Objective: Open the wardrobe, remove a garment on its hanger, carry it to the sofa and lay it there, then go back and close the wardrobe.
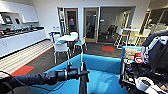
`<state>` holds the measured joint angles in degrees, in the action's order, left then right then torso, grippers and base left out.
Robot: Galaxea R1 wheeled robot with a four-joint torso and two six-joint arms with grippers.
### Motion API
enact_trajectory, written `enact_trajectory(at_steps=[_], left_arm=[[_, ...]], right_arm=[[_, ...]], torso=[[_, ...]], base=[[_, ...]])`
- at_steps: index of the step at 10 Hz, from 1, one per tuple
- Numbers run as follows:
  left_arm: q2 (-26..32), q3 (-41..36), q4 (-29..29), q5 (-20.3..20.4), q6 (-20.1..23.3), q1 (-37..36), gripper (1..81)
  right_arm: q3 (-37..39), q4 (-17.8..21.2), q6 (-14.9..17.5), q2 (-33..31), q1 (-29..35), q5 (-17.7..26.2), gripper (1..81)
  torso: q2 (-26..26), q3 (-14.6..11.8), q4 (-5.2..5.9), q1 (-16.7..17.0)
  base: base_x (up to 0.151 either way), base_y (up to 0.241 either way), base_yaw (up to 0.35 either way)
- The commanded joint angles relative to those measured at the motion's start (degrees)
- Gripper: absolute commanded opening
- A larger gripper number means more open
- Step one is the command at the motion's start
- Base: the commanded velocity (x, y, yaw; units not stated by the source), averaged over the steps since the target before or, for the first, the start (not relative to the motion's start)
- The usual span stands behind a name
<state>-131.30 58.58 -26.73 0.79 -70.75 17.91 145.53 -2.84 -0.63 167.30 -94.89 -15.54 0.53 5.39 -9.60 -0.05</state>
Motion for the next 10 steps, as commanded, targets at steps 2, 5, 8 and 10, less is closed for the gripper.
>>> enact_trajectory(at_steps=[2,5,8,10], left_arm=[[0.51,-1.44,-2.8,1.67,0.44,-7.75,1.0],[0.34,-1.44,-2.97,1.93,0.44,-7.49,1.0],[0.25,-1.44,-2.98,2.02,0.44,-7.58,1.0],[-0.02,-1.44,-2.97,2.11,0.44,-7.49,1.0]], right_arm=[[-0.26,-0.68,0.28,-0.45,1.32,2.71,81.1],[-0.43,-0.85,0.28,-0.45,1.32,2.71,81.1],[-0.7,-1.46,0.28,-0.45,1.32,2.71,81.1],[-0.79,-1.73,0.28,-0.45,1.23,2.71,81.1]], torso=[[0.0,0.0,0.0,0.0],[0.0,0.0,0.0,0.02],[0.02,-0.02,0.0,0.05],[0.06,3.32,0.0,0.05]], base=[[0.0,0.0,0.0],[0.0,0.0,0.0],[0.063,0.0,0.0],[0.112,0.0,0.0]])
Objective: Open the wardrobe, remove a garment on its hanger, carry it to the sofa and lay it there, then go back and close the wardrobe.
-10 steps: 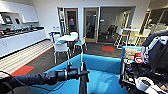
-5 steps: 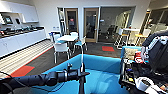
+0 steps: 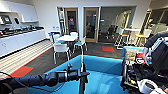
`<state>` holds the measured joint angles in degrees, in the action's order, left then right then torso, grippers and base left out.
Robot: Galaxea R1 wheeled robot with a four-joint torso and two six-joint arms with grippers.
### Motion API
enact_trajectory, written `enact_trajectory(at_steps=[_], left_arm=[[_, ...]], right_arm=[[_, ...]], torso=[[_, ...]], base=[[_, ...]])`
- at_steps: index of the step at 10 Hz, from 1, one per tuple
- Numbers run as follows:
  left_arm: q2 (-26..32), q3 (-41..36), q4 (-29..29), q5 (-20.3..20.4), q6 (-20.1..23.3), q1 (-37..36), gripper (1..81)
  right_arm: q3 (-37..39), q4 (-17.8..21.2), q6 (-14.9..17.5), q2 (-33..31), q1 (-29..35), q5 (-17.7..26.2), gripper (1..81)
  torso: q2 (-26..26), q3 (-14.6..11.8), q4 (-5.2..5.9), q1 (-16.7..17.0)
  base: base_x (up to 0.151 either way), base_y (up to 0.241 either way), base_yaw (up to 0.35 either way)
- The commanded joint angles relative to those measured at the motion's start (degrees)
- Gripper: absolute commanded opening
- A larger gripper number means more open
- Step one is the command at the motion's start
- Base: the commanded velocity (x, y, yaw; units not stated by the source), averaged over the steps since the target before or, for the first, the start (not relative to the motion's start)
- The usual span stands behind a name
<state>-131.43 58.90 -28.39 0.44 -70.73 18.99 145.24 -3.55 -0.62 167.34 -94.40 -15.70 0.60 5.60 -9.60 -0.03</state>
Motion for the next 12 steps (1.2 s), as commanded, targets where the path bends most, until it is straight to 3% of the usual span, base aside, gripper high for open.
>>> enact_trajectory(at_steps=[1,4,5,8,12], left_arm=[[0.11,-1.77,-1.32,2.55,0.42,-8.57,1.0],[0.11,-1.77,-1.32,2.64,0.42,-8.57,1.0],[0.19,-1.86,-1.32,2.64,0.42,-8.66,1.0],[0.11,-1.87,-1.32,2.73,0.42,-8.58,1.0],[-2.96,6.2,-0.79,5.54,-0.19,-11.56,1.0]], right_arm=[[-0.58,-1.02,0.27,-0.49,0.75,2.87,81.1],[-0.58,-1.02,0.27,-0.49,0.83,2.87,81.1],[-0.76,-1.02,0.27,-0.41,0.83,2.87,81.1],[-0.93,-1.02,0.27,-0.4,0.84,2.87,81.1],[-1.11,-1.02,0.19,-0.4,1.27,2.87,81.1]], torso=[[0.0,5.31,0.0,-0.02],[0.05,9.67,0.0,0.03],[0.0,6.27,0.0,0.02],[-0.06,8.9,0.0,-0.07],[-0.04,8.88,0.0,-0.05]], base=[[0.112,0.0,0.0],[0.112,0.0,0.0],[0.101,0.0,0.0],[0.0,0.0,0.0],[0.0,0.0,0.0]])
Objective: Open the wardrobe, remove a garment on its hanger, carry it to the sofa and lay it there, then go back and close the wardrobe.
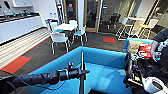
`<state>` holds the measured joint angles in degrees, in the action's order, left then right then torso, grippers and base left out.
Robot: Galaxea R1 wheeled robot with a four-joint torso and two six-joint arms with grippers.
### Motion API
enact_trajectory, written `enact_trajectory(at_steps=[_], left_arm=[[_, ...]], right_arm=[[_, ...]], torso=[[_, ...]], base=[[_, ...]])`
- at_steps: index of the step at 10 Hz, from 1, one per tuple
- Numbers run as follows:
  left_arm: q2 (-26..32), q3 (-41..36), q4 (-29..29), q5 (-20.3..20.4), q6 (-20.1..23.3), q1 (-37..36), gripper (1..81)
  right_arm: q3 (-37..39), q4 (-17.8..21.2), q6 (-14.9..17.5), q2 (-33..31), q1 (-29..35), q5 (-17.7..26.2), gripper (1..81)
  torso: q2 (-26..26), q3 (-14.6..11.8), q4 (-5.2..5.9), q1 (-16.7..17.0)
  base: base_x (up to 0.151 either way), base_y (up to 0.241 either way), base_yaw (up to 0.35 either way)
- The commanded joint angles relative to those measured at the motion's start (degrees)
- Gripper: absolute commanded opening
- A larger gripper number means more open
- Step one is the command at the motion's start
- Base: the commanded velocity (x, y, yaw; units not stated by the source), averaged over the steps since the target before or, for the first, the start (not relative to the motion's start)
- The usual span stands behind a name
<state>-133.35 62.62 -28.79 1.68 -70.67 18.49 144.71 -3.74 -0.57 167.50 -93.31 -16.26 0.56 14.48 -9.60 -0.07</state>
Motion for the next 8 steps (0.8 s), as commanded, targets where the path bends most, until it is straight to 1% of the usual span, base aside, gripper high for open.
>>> enact_trajectory(at_steps=[1,5,7,8], left_arm=[[-2.01,4.62,-0.12,4.21,-0.61,-13.07,1.0],[-6.67,13.76,0.05,3.59,-5.0,-19.93,1.0],[-11.06,19.03,0.05,3.06,-7.47,-24.24,1.0],[-14.46,22.17,0.05,1.06,-9.12,-27.14,1.0]], right_arm=[[-0.58,-0.83,0.13,-0.56,0.35,3.43,81.1],[-0.94,-0.74,0.13,-0.3,1.5,3.87,81.1],[-1.02,-0.74,0.13,-0.21,2.02,4.13,81.1],[-0.85,-0.74,0.05,-0.21,2.02,4.13,81.1]], torso=[[0.0,0.0,0.0,0.0],[0.0,0.02,0.0,0.0],[-0.02,0.02,0.0,-0.02],[-0.02,0.02,0.0,-0.02]], base=[[0.0,0.0,0.0],[0.0,0.0,0.0],[0.0,0.0,0.0],[0.0,0.0,0.0]])
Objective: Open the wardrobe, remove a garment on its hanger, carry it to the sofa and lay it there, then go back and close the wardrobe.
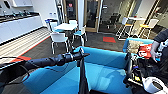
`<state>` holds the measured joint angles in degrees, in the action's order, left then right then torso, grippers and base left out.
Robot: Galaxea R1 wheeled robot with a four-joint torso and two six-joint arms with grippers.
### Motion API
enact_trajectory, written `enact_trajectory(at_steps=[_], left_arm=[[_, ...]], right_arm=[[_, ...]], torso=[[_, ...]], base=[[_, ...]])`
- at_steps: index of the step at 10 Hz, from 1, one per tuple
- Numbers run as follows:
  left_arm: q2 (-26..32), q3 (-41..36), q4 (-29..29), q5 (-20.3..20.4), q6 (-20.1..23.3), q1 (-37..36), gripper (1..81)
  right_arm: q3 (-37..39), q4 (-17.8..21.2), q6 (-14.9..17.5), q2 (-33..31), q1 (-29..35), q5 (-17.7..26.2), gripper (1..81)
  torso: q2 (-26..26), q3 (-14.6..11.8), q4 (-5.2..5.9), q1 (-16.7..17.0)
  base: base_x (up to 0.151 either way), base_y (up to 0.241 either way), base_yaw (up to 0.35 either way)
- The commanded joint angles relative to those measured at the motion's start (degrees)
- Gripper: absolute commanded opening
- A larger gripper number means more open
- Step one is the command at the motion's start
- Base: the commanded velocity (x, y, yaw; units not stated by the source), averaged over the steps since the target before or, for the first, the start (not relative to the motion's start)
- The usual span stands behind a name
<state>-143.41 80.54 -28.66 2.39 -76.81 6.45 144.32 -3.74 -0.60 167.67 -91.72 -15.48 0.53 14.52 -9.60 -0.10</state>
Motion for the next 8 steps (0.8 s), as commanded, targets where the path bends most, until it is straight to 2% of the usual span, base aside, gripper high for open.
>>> enact_trajectory(at_steps=[1,7,8], left_arm=[[-7.04,6.87,-0.08,0.16,-4.12,-17.21,1.0],[-26.03,25.86,-0.26,0.51,-17.21,-21.78,1.0],[-29.03,29.56,-0.34,0.07,-18.11,-21.7,1.0]], right_arm=[[-0.37,-0.65,0.07,-0.38,0.44,3.35,81.1],[-0.19,-0.21,0.07,0.15,0.97,3.44,81.1],[-0.19,-0.21,0.07,0.15,1.05,3.44,81.1]], torso=[[0.0,0.0,0.0,0.0],[0.0,0.02,0.0,0.0],[0.0,0.02,0.0,0.0]], base=[[0.0,0.0,0.0],[0.0,0.0,0.0],[0.0,0.0,0.0]])
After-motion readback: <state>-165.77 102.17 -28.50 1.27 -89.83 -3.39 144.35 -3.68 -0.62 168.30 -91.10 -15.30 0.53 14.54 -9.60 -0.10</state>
